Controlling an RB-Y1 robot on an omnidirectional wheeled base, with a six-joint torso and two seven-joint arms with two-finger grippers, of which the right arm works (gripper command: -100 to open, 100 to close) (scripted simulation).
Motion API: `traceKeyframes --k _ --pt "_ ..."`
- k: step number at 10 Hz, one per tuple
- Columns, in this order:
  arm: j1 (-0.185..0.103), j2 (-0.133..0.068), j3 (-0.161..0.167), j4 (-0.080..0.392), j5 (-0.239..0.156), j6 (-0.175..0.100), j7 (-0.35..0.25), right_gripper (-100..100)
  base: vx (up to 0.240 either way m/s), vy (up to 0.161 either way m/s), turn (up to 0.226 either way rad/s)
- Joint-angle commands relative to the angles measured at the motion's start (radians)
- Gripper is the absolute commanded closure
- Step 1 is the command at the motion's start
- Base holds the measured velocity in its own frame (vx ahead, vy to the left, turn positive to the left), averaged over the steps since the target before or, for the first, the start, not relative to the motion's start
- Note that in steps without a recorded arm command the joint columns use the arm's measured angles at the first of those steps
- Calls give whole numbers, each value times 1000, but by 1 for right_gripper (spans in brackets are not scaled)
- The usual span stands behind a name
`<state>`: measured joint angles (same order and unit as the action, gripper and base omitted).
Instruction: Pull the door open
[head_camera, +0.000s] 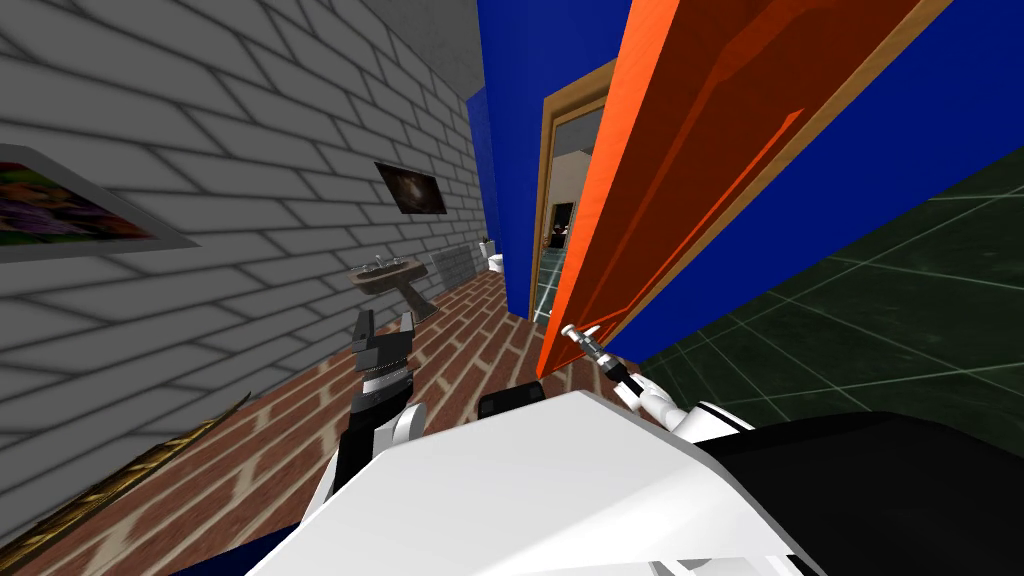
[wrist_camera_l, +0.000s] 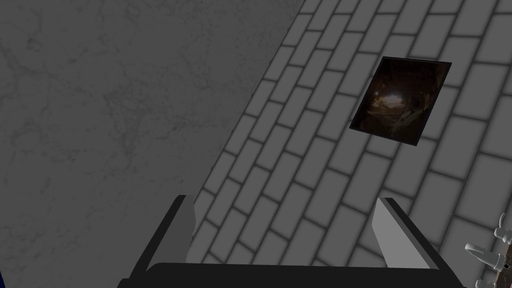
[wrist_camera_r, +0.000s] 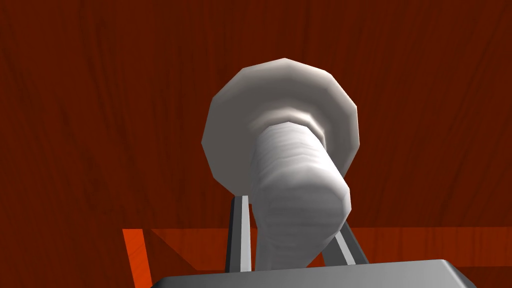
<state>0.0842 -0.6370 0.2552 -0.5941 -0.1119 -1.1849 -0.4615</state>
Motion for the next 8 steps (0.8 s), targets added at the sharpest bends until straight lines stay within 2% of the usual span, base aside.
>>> traceKeyframes --k 1,5,6,8 --pt "-31 22 2 19 35 -3 -9 100 -47 -31 7" --pt "-37 27 0 17 43 2 -10 100 -22 -15 7" --pt "-55 40 -7 10 71 19 -15 100 -39 -28 -3" --pt "-62 45 -10 7 80 25 -16 100 -46 -41 21"
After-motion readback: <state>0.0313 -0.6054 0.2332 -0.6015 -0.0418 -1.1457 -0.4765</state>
